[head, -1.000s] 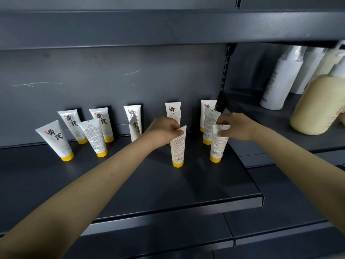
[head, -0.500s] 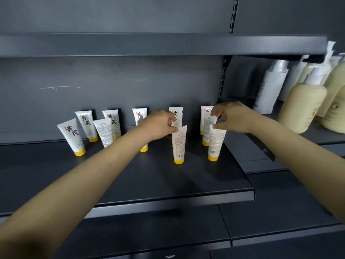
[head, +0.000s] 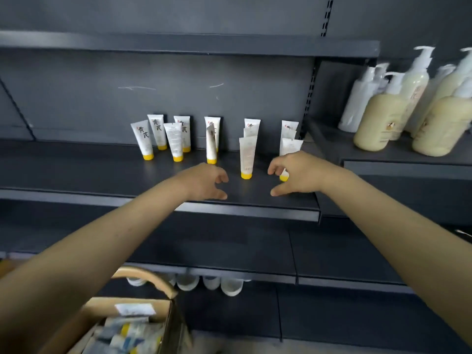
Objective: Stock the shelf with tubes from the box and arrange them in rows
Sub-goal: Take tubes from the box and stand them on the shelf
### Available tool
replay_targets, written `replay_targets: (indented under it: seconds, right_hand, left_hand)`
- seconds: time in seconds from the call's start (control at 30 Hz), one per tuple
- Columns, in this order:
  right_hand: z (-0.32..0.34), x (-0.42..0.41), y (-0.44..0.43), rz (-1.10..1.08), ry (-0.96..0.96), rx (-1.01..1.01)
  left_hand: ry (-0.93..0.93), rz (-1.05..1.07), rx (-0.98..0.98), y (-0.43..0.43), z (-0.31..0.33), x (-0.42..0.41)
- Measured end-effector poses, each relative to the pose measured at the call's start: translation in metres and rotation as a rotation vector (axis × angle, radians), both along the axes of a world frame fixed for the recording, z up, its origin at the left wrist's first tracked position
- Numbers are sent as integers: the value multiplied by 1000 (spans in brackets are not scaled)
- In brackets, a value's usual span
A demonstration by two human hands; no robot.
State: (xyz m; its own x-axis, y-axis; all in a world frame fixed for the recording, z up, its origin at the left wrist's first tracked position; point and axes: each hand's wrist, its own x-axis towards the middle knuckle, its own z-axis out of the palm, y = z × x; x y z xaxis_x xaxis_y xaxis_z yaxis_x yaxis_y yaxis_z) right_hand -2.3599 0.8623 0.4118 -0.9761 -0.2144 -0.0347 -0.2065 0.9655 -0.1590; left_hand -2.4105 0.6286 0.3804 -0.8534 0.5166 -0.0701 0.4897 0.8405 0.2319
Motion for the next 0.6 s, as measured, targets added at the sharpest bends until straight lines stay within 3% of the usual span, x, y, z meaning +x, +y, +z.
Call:
replay_targets:
  seconds: [0.3,0.6]
  right_hand:
    - [-16,81,-60,166,-165,54]
    - [-78,88,-187,317,-307,-4]
  left_hand:
    - [16,126,-176,-77,-25,117]
    - [-70,309,-190,-211,-51,150]
